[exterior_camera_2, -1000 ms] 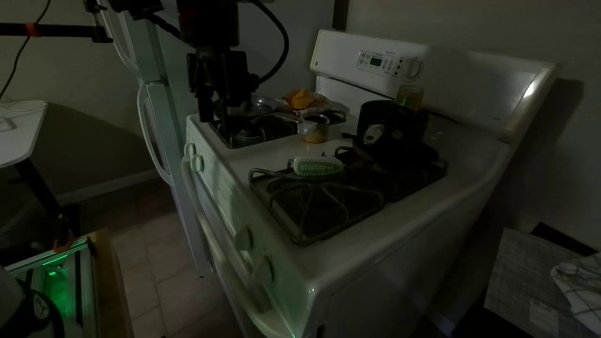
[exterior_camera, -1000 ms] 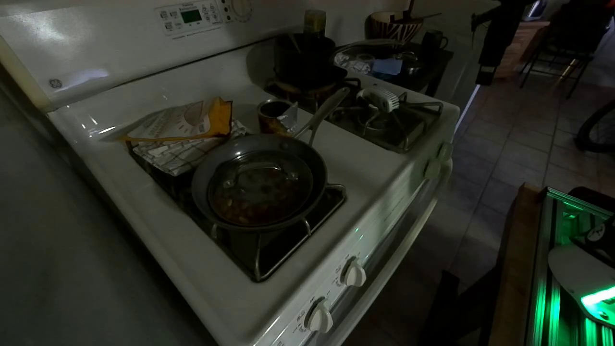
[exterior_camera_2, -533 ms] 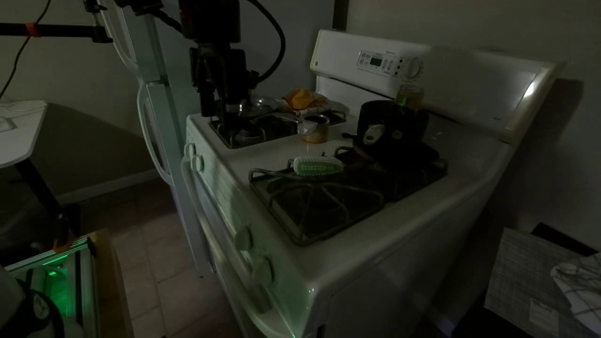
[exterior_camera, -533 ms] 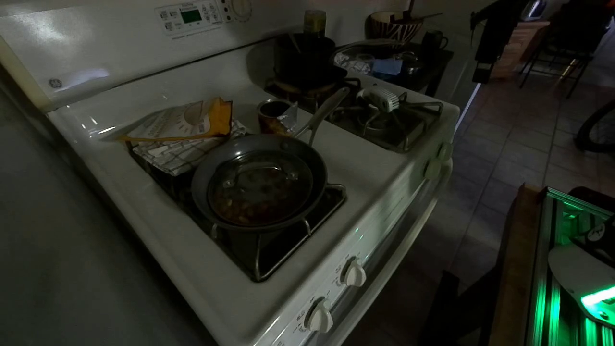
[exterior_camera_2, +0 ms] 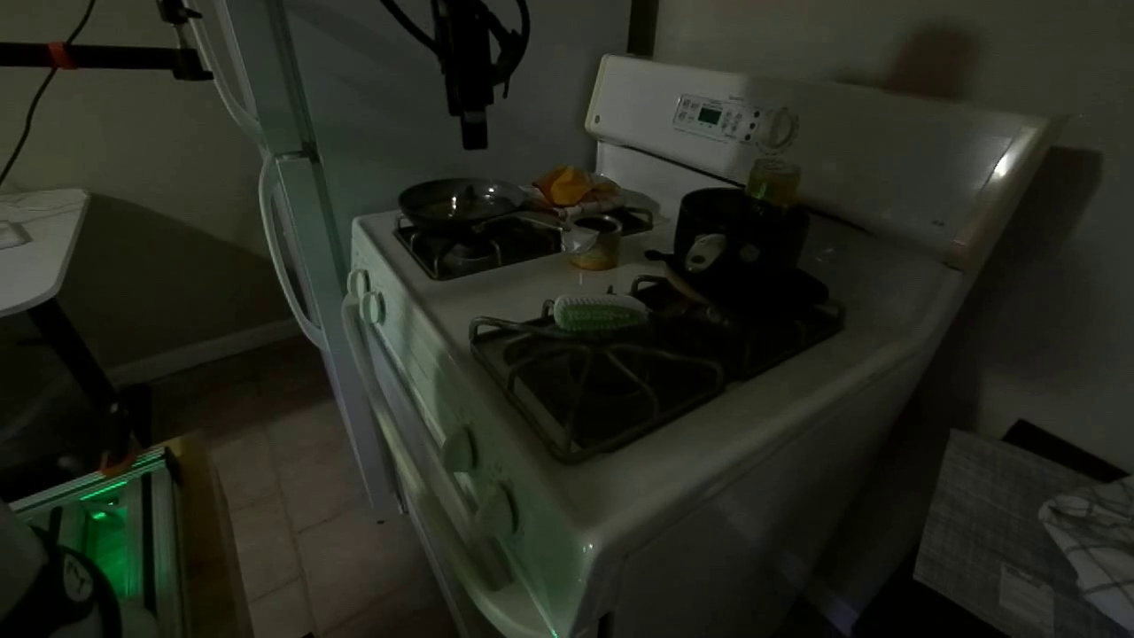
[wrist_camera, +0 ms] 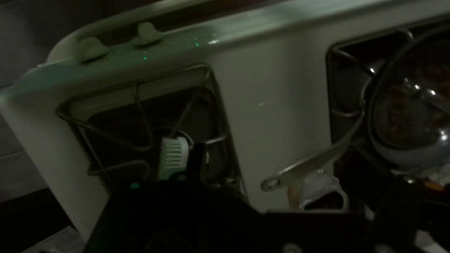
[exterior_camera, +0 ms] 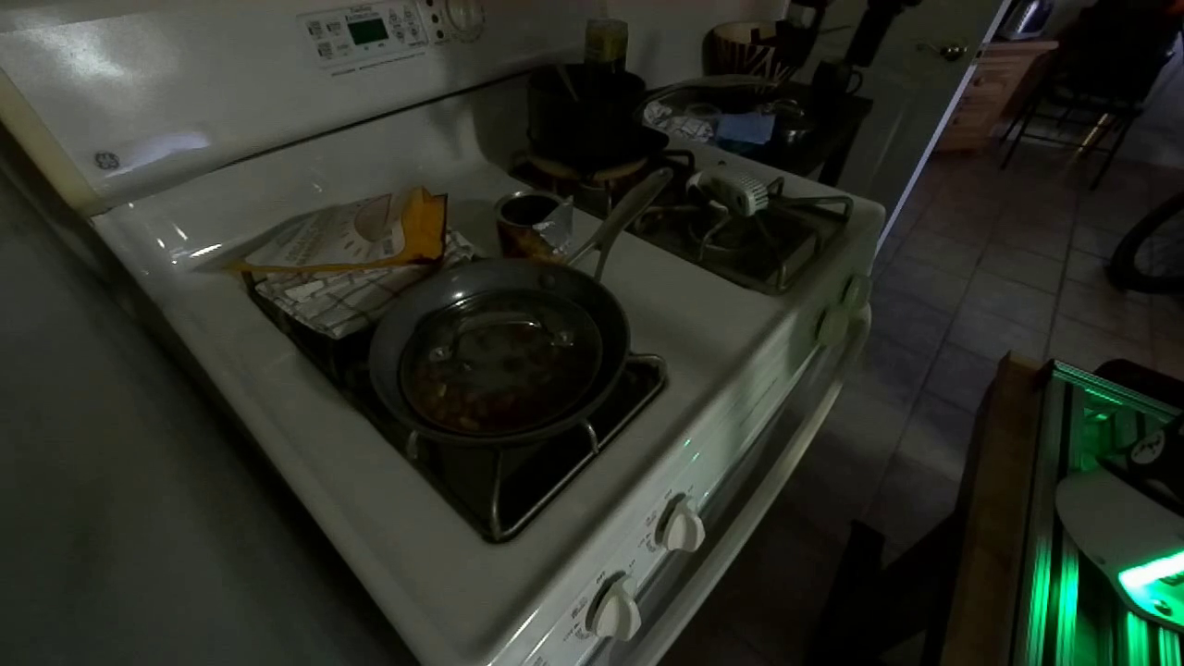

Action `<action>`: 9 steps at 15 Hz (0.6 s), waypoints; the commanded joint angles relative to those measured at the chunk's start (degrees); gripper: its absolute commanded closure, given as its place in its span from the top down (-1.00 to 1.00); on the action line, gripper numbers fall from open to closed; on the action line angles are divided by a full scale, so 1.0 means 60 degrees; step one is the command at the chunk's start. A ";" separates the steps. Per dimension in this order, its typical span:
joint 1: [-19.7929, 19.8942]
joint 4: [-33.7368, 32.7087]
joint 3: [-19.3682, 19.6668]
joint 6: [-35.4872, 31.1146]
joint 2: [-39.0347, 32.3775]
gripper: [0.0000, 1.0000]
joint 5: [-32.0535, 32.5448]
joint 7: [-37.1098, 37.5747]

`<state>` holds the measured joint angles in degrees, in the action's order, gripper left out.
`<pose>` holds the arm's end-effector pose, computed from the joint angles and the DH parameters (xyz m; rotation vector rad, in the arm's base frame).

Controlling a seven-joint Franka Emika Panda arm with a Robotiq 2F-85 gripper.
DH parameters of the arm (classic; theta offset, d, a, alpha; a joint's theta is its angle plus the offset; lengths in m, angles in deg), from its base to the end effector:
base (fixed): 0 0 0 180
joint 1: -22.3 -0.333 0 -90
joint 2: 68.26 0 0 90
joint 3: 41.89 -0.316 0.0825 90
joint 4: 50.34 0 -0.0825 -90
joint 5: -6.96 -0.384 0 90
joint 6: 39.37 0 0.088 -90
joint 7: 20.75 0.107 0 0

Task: Put the can inside the pot to the right

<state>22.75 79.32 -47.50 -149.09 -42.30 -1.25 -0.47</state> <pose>0.4249 0.0534 0.5445 -2.9876 0.4713 -0.1227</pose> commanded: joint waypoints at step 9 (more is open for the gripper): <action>-0.0050 -0.0440 -0.0439 -0.1146 -0.0855 1.00 -0.0050 0.1325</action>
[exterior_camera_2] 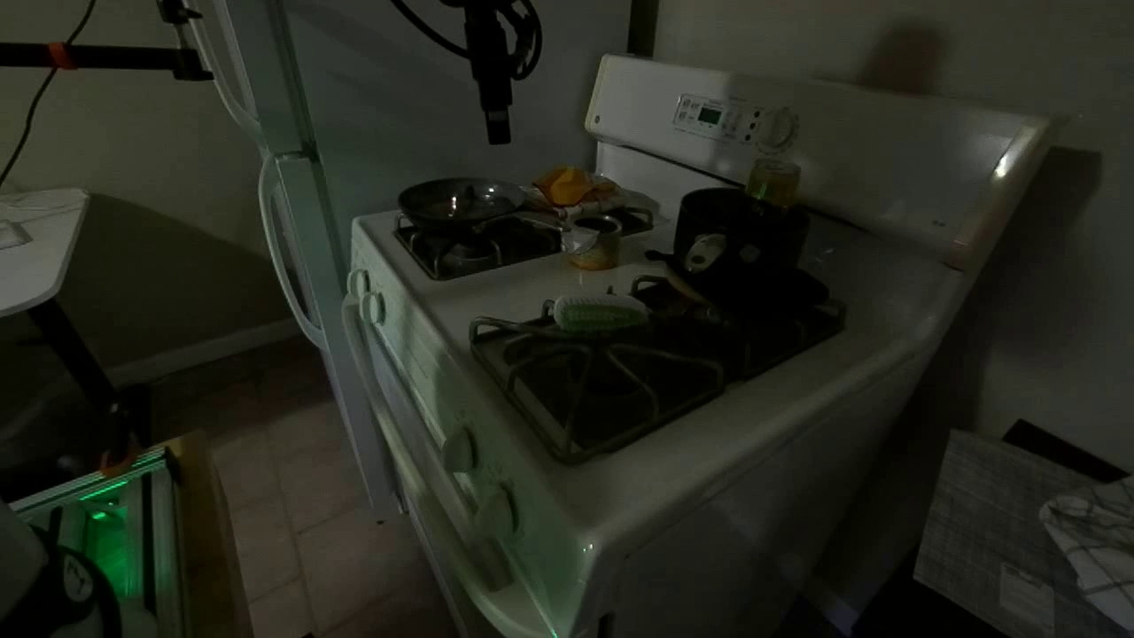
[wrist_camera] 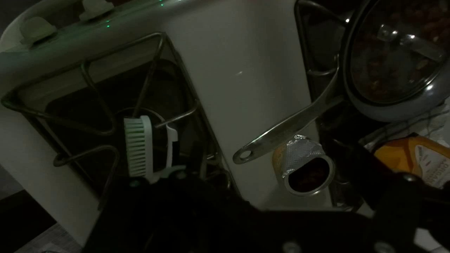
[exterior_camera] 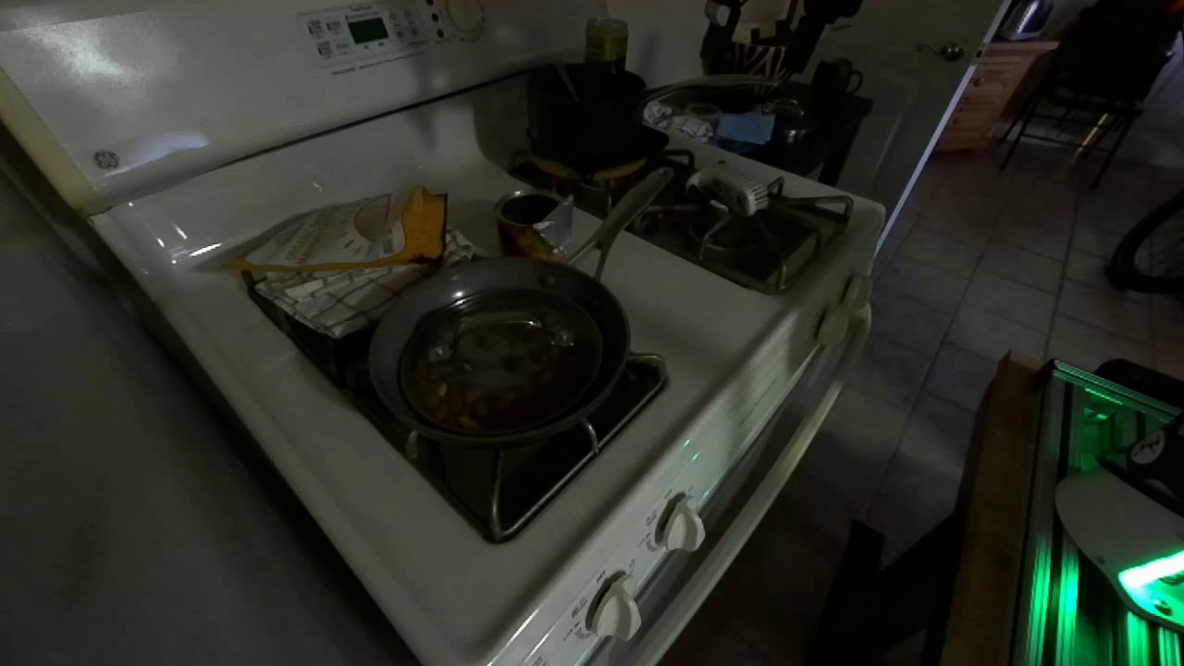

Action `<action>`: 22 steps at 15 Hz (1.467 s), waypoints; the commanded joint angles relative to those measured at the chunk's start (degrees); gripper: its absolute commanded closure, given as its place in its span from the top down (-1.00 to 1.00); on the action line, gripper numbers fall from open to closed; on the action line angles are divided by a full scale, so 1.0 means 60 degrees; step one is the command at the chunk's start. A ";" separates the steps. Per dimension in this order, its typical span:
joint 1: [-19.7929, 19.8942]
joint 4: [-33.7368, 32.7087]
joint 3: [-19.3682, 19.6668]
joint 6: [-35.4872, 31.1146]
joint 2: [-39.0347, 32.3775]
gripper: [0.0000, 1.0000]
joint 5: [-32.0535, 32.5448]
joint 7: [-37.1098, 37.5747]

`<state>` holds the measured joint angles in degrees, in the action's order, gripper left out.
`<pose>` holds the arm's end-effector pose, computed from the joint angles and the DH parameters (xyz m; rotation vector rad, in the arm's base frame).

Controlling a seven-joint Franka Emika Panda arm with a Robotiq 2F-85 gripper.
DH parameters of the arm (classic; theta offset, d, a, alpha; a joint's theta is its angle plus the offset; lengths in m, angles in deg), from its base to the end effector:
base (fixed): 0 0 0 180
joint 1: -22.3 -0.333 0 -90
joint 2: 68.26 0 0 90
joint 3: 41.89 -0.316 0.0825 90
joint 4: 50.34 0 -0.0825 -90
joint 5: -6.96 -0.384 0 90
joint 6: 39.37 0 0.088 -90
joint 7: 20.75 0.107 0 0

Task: Put the can inside the pot to the right

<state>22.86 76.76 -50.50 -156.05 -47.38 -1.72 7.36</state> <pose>0.4566 0.0797 0.5385 -2.9323 0.6111 -0.2168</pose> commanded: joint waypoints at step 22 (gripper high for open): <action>-0.1412 -0.5151 0.1146 -0.2322 -0.7556 0.91 0.0841 0.2466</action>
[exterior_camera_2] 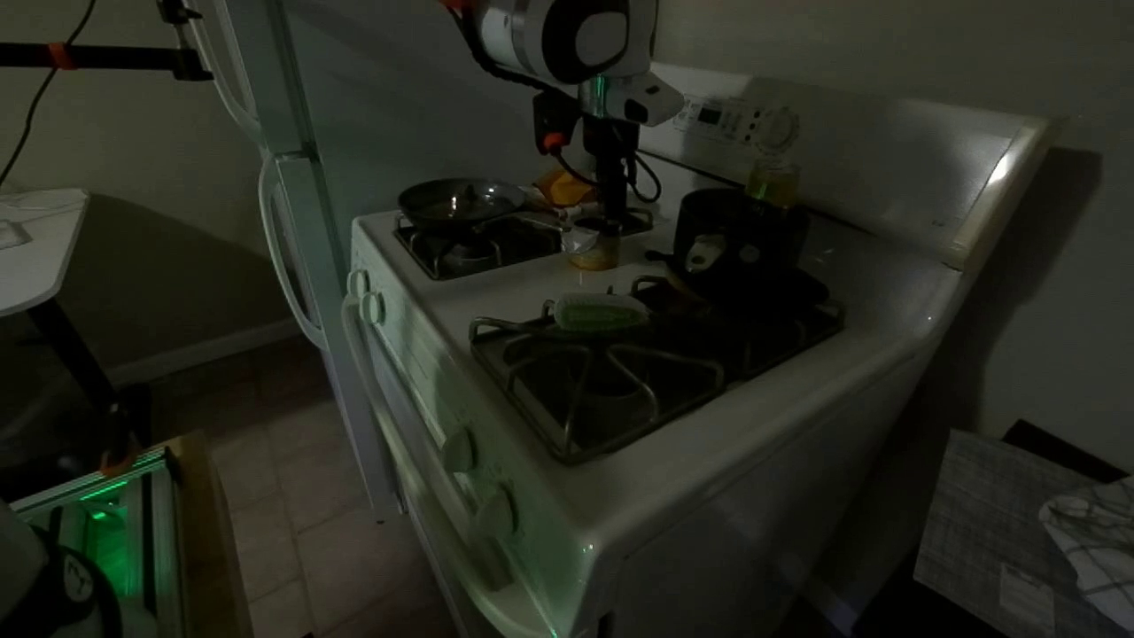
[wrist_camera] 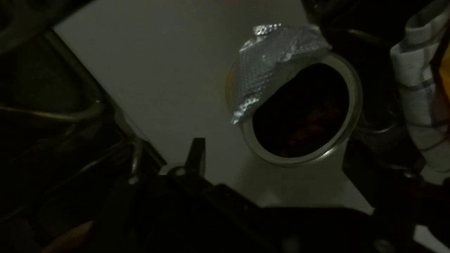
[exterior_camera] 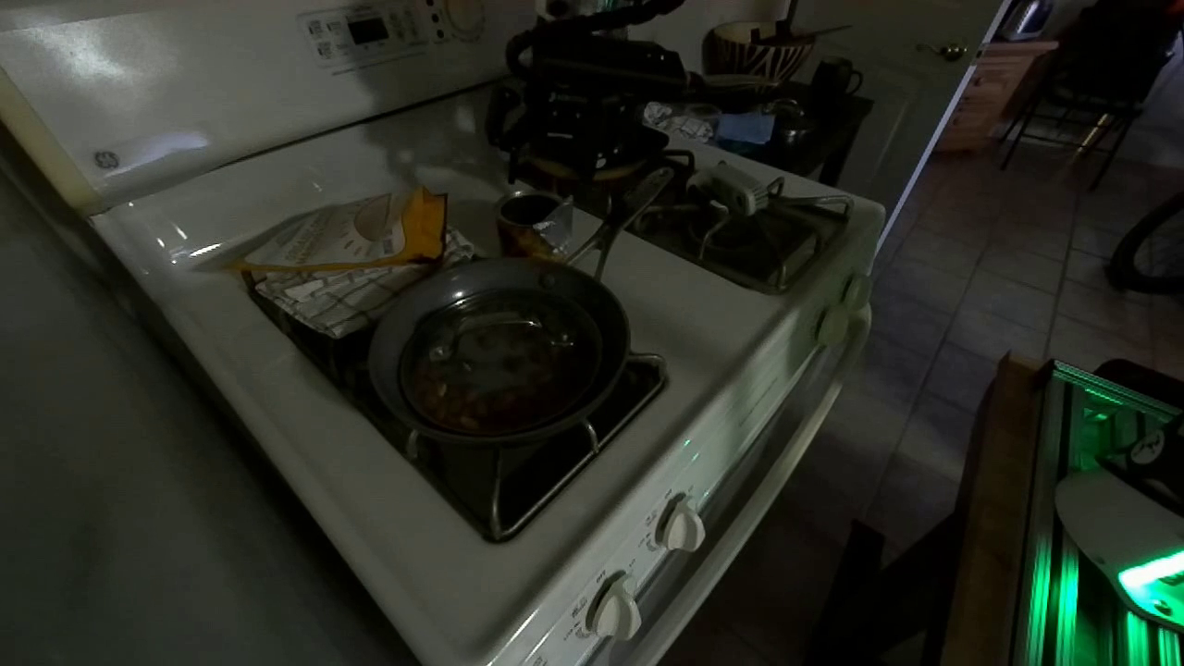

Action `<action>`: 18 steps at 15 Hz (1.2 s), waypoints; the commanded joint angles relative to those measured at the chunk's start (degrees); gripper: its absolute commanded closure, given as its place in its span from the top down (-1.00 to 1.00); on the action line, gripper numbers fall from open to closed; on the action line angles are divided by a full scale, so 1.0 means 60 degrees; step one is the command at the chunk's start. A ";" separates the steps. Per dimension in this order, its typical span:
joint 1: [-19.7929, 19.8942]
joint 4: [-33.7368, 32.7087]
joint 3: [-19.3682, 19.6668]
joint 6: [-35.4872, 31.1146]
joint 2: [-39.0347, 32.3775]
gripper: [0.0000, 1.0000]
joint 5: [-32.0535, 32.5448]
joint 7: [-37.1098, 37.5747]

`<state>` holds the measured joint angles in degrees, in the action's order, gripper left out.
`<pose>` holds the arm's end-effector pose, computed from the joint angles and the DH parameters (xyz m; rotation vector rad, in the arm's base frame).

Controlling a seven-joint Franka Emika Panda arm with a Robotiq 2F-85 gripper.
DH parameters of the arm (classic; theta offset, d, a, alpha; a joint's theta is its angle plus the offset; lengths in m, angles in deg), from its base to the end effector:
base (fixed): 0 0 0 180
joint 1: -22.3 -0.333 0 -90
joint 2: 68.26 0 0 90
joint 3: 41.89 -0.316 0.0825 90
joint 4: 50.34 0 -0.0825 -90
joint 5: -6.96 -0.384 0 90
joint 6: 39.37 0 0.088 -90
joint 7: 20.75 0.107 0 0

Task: Put the can inside the pot to the right

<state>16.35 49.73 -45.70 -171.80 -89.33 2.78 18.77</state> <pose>0.6599 0.1107 0.3831 -2.8570 0.8372 -0.2170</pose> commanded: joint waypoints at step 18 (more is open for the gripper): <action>-0.0571 -0.0473 0.0573 0.0646 -0.0550 -0.78 0.0056 0.0674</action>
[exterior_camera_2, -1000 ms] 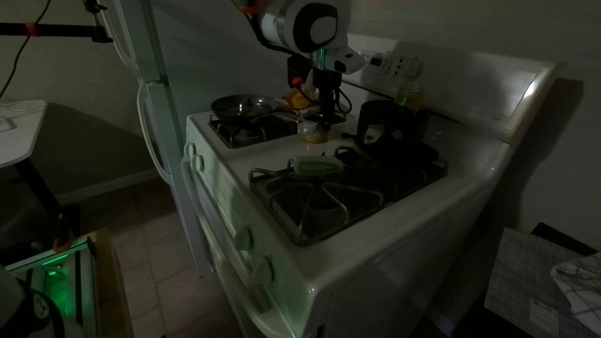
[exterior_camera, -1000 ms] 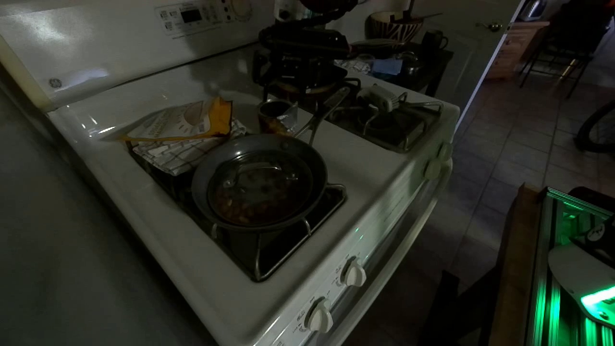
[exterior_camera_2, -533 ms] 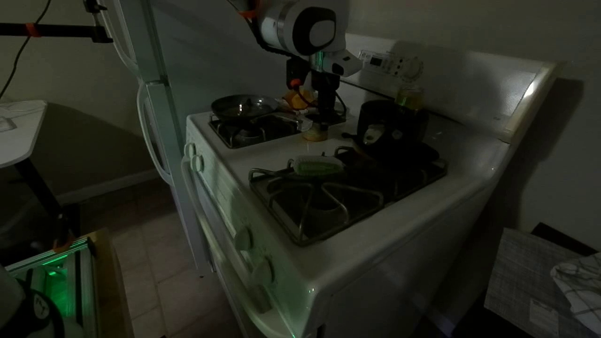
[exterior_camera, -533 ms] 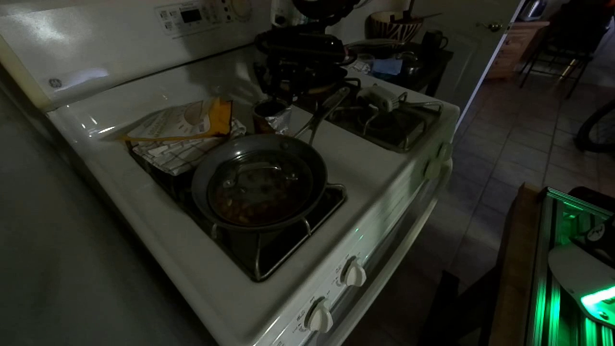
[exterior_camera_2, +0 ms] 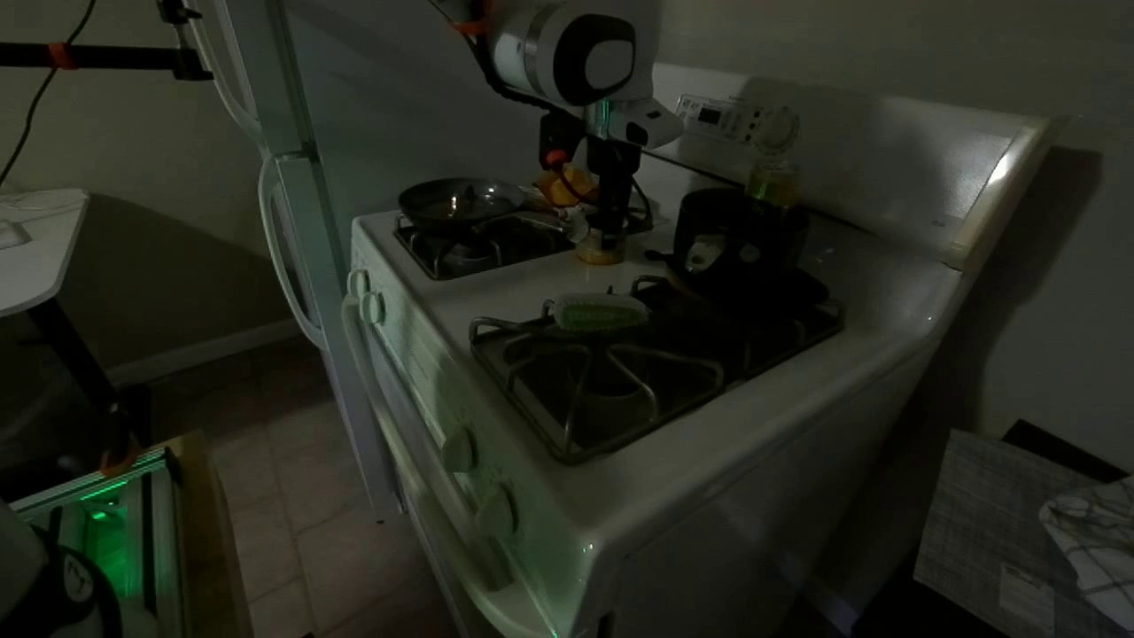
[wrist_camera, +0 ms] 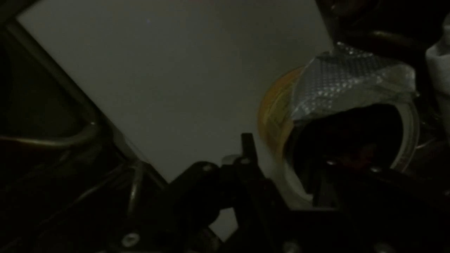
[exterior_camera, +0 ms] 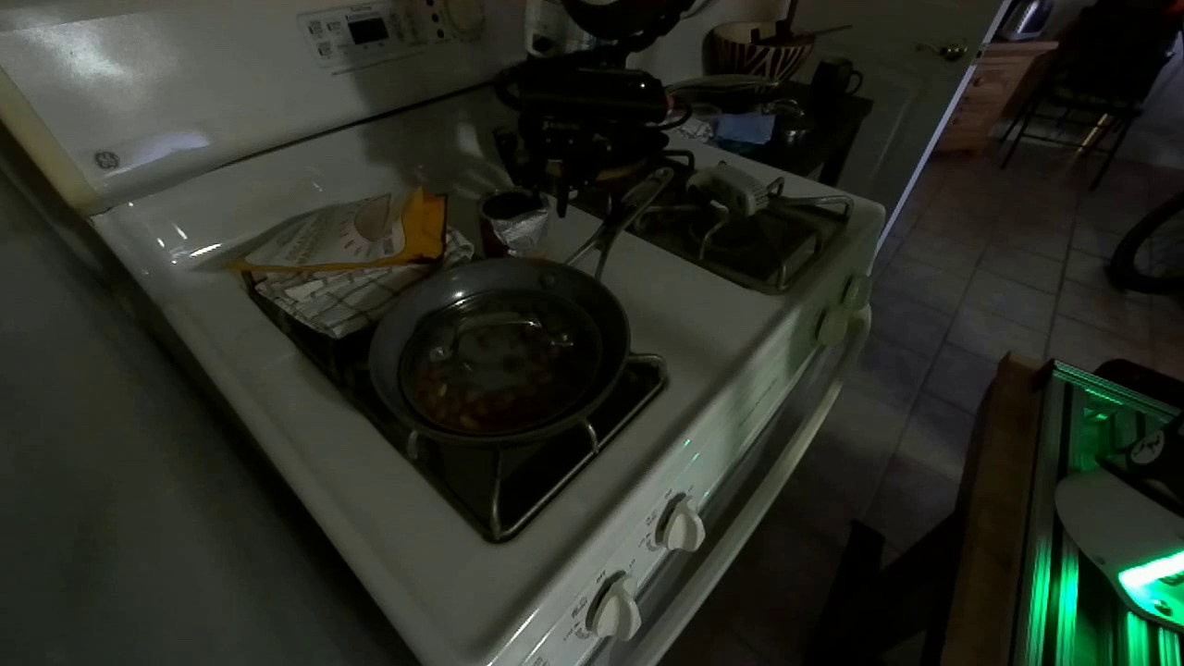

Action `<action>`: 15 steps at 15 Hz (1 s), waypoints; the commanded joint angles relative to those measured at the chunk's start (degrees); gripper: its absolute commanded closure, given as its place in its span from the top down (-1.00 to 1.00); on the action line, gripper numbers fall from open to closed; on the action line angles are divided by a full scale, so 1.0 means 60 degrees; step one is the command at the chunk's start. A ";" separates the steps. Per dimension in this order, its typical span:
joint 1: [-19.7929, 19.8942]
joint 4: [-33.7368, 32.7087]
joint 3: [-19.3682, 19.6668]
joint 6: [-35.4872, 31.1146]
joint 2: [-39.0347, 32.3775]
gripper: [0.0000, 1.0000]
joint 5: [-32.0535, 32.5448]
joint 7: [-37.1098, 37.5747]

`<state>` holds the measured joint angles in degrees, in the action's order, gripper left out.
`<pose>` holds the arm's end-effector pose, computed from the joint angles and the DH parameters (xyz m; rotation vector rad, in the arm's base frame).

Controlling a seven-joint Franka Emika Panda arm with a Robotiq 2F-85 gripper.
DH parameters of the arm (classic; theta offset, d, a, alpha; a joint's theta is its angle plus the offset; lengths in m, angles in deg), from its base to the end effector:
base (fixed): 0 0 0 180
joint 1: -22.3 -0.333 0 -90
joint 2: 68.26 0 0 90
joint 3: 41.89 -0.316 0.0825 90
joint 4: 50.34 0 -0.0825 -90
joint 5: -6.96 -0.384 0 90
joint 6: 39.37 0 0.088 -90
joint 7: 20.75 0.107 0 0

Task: Put the can inside the pot to the right

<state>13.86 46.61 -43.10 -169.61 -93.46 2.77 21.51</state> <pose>0.6708 0.1143 0.3559 -2.8738 0.9128 -0.1468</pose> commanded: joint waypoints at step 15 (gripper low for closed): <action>0.0366 -0.0295 0.0314 0.2843 0.2393 -0.94 0.0149 0.0417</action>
<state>14.90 45.59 -42.04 -155.38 -81.89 2.97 21.81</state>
